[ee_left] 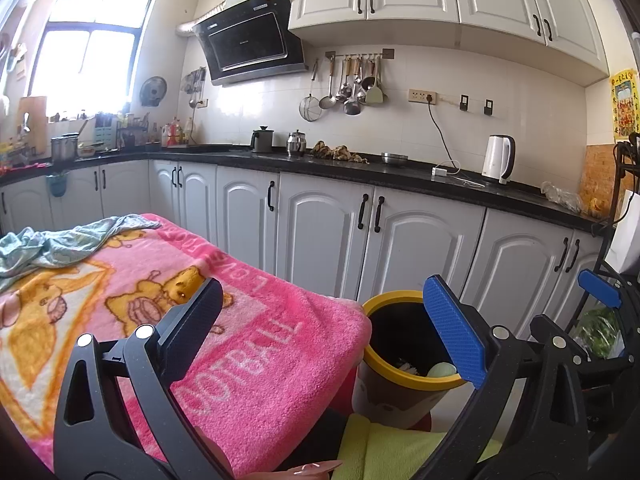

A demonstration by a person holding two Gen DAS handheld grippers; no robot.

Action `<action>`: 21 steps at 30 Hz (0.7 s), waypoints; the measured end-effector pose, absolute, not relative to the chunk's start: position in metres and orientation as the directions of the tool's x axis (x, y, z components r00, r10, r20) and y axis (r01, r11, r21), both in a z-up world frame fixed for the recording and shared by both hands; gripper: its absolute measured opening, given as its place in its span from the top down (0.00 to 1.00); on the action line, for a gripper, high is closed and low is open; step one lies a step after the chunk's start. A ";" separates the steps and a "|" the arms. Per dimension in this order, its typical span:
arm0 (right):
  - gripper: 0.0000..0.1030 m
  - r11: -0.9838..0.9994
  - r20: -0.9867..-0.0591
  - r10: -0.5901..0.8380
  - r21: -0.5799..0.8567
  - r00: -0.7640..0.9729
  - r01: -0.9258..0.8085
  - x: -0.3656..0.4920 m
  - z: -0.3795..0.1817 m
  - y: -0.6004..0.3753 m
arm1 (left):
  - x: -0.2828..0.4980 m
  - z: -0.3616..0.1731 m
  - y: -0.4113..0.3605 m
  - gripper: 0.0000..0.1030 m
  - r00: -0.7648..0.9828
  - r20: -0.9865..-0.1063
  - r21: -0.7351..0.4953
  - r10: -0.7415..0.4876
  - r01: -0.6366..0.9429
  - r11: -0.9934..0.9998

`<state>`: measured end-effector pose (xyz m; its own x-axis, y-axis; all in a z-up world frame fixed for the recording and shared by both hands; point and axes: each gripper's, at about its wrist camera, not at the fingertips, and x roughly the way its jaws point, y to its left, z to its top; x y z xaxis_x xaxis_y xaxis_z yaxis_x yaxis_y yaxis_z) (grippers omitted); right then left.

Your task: Collect trash

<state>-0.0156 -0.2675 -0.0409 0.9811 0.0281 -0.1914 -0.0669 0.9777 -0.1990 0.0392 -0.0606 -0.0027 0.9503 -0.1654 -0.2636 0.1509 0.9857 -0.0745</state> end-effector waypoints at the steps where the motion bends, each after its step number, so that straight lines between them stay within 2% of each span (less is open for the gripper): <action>1: 0.06 0.978 -0.191 0.028 -0.200 0.981 -0.067 -0.016 -0.041 -0.267 | 0.039 -0.003 -0.061 0.11 0.950 -0.264 -0.074 -0.165 0.151 0.986; 21: 0.06 0.979 -0.192 0.025 -0.194 0.981 -0.063 -0.016 -0.040 -0.267 | 0.039 -0.003 -0.060 0.11 0.951 -0.262 -0.074 -0.163 0.149 0.986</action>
<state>-0.0157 -0.2669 -0.0400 0.9811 0.0250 -0.1919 -0.0629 0.9790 -0.1937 0.0393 -0.0605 -0.0027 0.9512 -0.1632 -0.2619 0.1489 0.9861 -0.0739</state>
